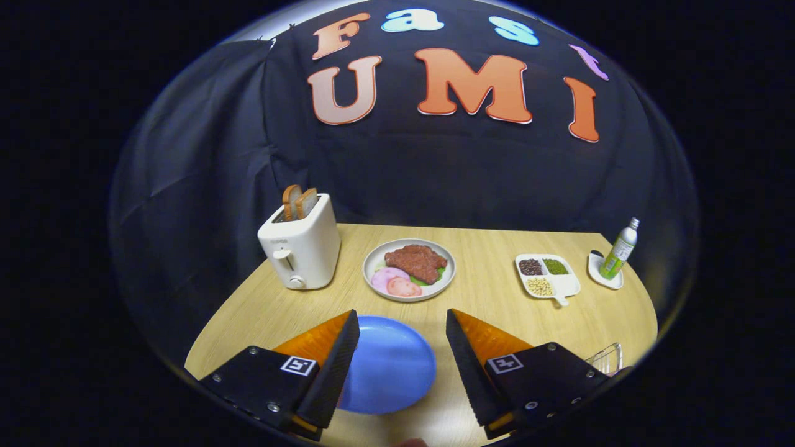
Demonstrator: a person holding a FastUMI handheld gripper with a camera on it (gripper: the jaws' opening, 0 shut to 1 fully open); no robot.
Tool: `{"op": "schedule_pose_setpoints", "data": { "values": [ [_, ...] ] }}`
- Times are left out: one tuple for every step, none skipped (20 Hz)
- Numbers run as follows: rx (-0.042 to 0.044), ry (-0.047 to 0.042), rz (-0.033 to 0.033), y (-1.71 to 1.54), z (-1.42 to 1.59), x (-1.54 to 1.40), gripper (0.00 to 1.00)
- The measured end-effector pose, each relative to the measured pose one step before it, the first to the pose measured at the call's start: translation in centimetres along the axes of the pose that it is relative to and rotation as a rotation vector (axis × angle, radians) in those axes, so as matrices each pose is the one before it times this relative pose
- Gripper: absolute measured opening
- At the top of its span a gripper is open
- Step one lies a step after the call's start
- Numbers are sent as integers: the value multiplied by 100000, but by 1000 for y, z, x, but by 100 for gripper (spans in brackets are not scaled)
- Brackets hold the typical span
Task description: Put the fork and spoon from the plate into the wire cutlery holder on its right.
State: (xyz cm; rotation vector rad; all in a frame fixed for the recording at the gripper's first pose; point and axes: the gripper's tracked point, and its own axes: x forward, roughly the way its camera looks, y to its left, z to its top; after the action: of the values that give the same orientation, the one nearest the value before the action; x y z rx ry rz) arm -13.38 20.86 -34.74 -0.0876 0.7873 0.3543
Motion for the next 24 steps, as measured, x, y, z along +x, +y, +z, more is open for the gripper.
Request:
{"op": "schedule_pose_setpoints", "data": {
  "values": [
    [38, 1815, 1203, 1061, -1067, 484, 85],
    [-348, 2392, 814, 721, -1184, 395, 85],
    [-569, 2640, 660, 614, -1170, 356, 85],
    [-836, 2994, 398, 547, -1263, 334, 85],
    [-463, 2072, 957, 815, -1163, 494, 85],
    [-415, 2613, 766, 601, -1130, 330, 85],
    [-139, 2028, 1761, 600, -1029, 323, 85],
    [87, 2579, 1830, 719, -964, 488, 85],
    [220, 2910, 1028, 354, -1074, 456, 85],
    [183, 2054, 102, 150, -858, 398, 84],
    [167, 1937, -591, -46, -737, 428, 83],
    [525, 1288, -544, -54, -464, 346, 81],
    [584, 532, -56, 48, -316, 292, 77],
    [246, 595, -230, -42, -211, 330, 74],
    [41, -37, -550, -61, -88, 179, 70],
    [-437, -99, -1177, -199, -39, 255, 65],
    [-141, -514, -1062, -211, -91, 172, 55],
    [133, -109, -491, -64, -80, 222, 50],
    [633, 115, 396, 237, -101, 180, 40],
    [154, -1830, -387, 10, 268, 307, 35],
    [246, -4, -270, -103, 90, -49, 24],
    [322, -219, -32, 90, 122, -162, 17],
    [568, 708, 593, 120, -100, 165, 13],
    [1187, 1195, 1047, 94, -50, -163, 11]
  ]
}}
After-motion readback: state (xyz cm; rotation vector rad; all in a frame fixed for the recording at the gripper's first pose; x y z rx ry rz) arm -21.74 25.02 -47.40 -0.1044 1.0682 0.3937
